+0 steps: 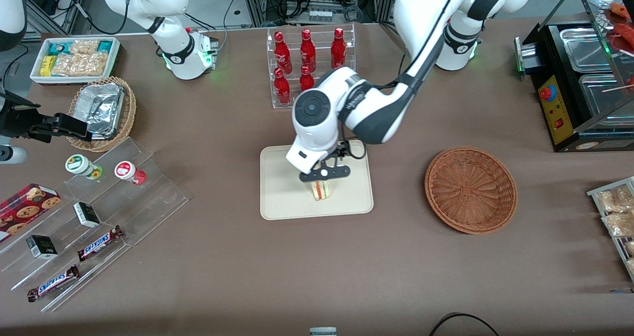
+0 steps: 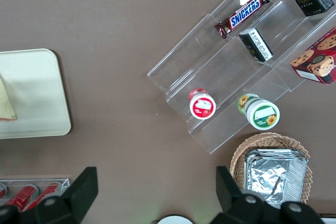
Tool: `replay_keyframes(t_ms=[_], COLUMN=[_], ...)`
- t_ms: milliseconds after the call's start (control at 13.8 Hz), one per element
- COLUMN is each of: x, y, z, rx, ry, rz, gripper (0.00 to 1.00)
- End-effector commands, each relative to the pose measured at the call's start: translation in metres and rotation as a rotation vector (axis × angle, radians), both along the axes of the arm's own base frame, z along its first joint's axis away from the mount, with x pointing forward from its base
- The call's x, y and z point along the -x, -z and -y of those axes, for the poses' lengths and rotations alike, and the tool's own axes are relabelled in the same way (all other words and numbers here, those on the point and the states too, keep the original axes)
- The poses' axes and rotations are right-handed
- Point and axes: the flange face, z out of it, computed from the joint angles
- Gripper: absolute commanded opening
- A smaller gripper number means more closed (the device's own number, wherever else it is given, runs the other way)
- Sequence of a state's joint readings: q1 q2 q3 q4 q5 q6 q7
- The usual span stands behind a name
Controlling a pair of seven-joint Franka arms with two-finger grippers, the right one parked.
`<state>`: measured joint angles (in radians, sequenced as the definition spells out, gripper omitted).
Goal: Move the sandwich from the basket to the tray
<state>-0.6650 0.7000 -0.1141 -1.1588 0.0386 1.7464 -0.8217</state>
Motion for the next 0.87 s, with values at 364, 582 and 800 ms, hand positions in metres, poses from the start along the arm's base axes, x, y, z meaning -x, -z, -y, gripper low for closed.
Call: replay_keyframes(t_ms=[364, 582, 800], x=[-0.054, -0.053, -0.054], y=[-0.072, -0.085, -0.104], z=[-0.147, -0.205, -0.267], rx=[0.050, 0.057, 0.077], ry=[0.147, 0.220, 0.339], rz=[-0.069, -0.087, -0.111], gripper=[1.00, 1.00, 1.00])
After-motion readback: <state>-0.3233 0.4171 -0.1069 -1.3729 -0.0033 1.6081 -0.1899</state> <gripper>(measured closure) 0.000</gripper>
